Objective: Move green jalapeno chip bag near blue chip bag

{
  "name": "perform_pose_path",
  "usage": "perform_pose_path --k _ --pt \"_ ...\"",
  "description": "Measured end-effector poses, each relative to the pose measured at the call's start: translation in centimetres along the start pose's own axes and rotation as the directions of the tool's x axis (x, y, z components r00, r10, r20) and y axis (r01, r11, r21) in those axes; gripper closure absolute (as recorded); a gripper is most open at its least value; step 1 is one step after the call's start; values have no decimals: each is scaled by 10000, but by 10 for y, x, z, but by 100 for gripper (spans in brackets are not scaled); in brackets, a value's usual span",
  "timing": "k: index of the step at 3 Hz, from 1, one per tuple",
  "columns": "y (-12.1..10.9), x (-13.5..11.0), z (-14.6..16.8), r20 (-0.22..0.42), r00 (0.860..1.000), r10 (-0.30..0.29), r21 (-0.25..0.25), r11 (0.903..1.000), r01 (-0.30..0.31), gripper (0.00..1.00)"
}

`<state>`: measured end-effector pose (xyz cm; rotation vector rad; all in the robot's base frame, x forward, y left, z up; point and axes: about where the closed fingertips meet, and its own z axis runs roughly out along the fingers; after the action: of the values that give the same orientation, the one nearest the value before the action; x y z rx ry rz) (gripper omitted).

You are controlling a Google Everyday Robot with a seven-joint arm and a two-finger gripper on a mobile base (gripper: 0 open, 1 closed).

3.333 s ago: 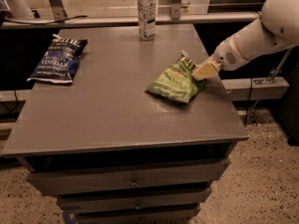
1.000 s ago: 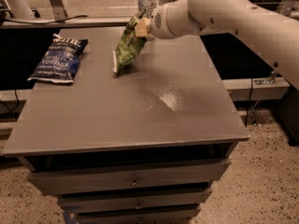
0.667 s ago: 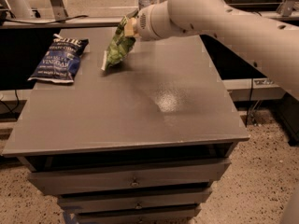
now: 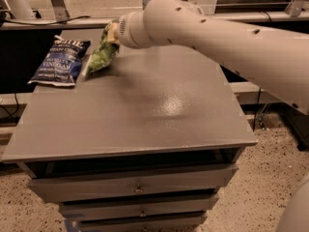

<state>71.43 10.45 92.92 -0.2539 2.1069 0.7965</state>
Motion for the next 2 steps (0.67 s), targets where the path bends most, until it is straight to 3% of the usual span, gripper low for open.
perform_pose_path --k 2 --pt "32 37 13 -288 9987 425 -770 9960 -446 99"
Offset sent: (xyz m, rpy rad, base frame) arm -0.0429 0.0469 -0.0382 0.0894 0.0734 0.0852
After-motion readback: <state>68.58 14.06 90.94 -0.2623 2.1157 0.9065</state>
